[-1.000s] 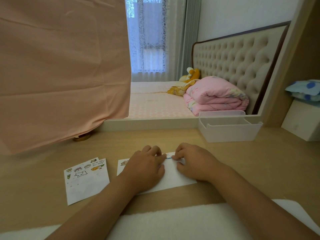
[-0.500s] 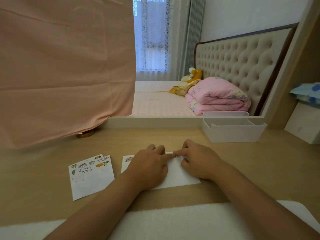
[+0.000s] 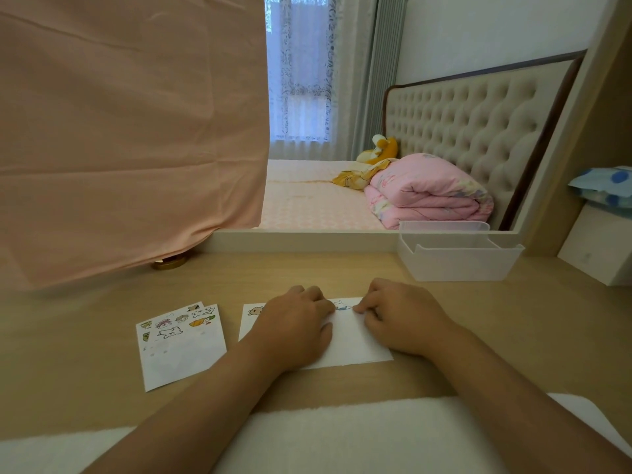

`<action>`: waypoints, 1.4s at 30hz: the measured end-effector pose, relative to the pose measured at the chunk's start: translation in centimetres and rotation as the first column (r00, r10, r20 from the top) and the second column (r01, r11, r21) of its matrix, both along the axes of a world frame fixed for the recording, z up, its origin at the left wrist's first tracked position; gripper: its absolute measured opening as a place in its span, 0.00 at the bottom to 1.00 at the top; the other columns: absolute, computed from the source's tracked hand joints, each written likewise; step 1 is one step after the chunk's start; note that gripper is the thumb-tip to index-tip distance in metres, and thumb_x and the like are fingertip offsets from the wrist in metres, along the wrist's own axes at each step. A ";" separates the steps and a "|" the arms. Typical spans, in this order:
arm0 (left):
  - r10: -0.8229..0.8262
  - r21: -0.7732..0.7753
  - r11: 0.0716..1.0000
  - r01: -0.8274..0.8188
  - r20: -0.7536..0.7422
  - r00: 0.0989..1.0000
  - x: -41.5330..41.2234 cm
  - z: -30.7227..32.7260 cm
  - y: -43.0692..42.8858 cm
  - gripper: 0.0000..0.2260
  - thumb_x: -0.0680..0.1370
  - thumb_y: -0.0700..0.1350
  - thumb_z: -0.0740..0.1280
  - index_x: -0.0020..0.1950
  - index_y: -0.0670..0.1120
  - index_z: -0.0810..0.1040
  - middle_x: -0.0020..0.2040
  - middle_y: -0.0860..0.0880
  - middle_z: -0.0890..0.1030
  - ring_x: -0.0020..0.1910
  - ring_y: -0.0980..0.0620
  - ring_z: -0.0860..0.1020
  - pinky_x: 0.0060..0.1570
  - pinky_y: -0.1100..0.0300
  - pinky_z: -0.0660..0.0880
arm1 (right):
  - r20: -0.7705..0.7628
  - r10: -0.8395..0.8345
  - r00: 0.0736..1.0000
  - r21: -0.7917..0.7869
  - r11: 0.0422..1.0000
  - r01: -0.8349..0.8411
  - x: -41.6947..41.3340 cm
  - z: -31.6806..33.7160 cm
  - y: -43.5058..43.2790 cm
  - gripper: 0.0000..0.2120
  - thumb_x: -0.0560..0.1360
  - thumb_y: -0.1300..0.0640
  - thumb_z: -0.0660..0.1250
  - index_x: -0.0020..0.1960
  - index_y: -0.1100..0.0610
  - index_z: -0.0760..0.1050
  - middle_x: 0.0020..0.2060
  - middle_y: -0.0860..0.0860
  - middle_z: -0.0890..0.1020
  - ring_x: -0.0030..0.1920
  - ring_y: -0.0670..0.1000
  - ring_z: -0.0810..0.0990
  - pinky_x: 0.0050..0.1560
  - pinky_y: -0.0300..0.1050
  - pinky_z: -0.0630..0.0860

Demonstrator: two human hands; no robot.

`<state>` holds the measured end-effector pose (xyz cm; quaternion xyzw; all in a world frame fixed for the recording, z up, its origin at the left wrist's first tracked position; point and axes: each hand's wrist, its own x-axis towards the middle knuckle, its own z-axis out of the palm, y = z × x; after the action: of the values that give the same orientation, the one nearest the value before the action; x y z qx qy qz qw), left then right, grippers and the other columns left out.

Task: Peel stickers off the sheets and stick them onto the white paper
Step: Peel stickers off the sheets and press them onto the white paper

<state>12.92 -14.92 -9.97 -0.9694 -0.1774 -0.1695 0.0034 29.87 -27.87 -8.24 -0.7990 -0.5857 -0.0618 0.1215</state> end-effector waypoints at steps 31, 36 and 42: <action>0.184 -0.262 0.946 -0.192 -0.055 0.981 -17.8 2.3 6.4 0.27 0.76 0.60 0.69 0.74 0.57 0.71 0.68 0.58 0.74 0.62 0.58 0.70 0.61 0.63 0.68 | -0.645 0.222 0.731 0.129 0.975 -0.182 -15.5 0.9 10.0 0.14 0.76 0.55 0.71 0.58 0.40 0.77 0.47 0.46 0.81 0.47 0.43 0.80 0.47 0.38 0.73; 0.196 -0.331 0.933 -0.141 0.140 0.970 -17.9 2.4 6.8 0.22 0.70 0.56 0.76 0.63 0.60 0.78 0.55 0.64 0.77 0.53 0.62 0.74 0.56 0.59 0.75 | -0.721 0.338 0.605 0.304 0.939 -0.162 -15.7 1.2 10.0 0.18 0.73 0.68 0.73 0.53 0.46 0.83 0.46 0.54 0.84 0.33 0.40 0.77 0.38 0.32 0.73; 0.222 -0.350 0.930 -0.110 0.300 0.928 -17.9 2.8 5.7 0.29 0.72 0.57 0.75 0.72 0.60 0.71 0.64 0.67 0.72 0.60 0.65 0.71 0.61 0.64 0.69 | -0.653 0.443 0.615 0.478 0.870 -0.120 -15.0 2.5 9.3 0.22 0.71 0.67 0.76 0.46 0.38 0.84 0.40 0.44 0.83 0.29 0.45 0.72 0.35 0.35 0.73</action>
<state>-4.97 -9.26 -7.16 -0.8948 -0.2833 -0.2986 -0.1729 14.91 -18.57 -5.73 -0.6075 -0.5797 0.1759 0.5138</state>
